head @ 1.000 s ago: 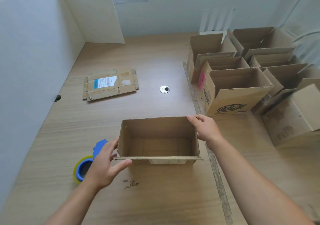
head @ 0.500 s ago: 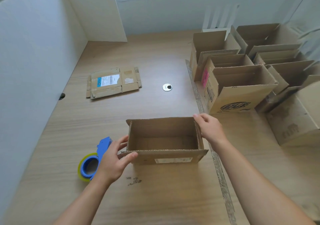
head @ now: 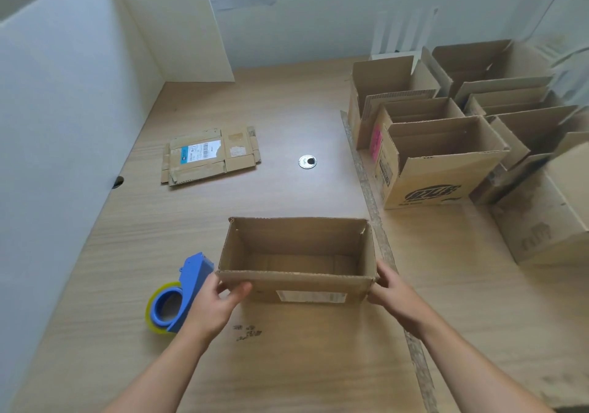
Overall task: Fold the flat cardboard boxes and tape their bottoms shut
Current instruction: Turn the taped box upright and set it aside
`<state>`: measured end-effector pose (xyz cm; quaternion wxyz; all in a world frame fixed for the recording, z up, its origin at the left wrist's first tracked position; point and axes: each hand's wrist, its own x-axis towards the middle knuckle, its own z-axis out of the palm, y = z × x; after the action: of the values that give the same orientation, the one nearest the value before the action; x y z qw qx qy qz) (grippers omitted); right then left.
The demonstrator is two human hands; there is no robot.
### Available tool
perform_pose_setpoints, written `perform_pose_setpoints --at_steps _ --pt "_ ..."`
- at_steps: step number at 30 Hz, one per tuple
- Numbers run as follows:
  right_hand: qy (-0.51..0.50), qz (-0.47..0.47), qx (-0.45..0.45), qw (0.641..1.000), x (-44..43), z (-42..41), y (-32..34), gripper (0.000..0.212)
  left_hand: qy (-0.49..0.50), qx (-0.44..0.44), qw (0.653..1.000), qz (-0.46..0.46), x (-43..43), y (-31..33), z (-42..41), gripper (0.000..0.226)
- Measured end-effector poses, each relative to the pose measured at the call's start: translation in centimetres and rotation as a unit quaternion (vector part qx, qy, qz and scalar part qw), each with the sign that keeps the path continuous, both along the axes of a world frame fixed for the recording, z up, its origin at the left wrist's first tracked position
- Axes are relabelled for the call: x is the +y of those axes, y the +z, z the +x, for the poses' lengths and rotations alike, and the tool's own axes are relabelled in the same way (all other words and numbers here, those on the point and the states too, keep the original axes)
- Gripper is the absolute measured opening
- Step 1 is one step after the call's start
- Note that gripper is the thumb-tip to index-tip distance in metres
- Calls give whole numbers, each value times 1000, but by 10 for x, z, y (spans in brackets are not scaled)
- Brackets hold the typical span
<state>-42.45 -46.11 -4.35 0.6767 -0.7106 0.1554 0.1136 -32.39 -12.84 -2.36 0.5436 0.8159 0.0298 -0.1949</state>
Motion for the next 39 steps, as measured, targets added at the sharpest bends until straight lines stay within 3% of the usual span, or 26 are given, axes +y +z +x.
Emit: perform_pose_setpoints --at_steps 4,7,9,12,17,21,24,28,33,39 --pt "27 -35 -18 999 1 -1 6 94 23 3 1000 -18 0 8 7 24" --pt "-22 -80 -44 996 3 -2 20 110 29 8 999 -23 -3 14 14 20" --pt "-66 -59 -68 994 9 -1 29 115 13 7 1000 -7 -10 20 16 23" --pt "-160 -6 -110 981 22 -5 36 106 -22 -7 999 23 -24 26 15 29" --pt "-250 29 -152 956 29 -27 50 82 -31 -27 999 -11 -37 39 11 33" --pt "-298 29 -157 941 22 -57 65 73 -100 -31 994 -36 -47 45 7 31" --pt "-332 -7 -143 932 8 -85 70 71 -159 -28 986 -44 -65 45 0 43" --pt "-385 -52 -123 913 -19 -117 77 69 -204 -63 976 41 -88 45 -15 62" --pt "-411 -117 -114 897 -63 -130 72 71 -283 -169 933 147 -114 57 -12 55" --pt "-396 -105 -107 906 -129 -114 54 86 -321 -235 896 197 -172 69 -5 51"
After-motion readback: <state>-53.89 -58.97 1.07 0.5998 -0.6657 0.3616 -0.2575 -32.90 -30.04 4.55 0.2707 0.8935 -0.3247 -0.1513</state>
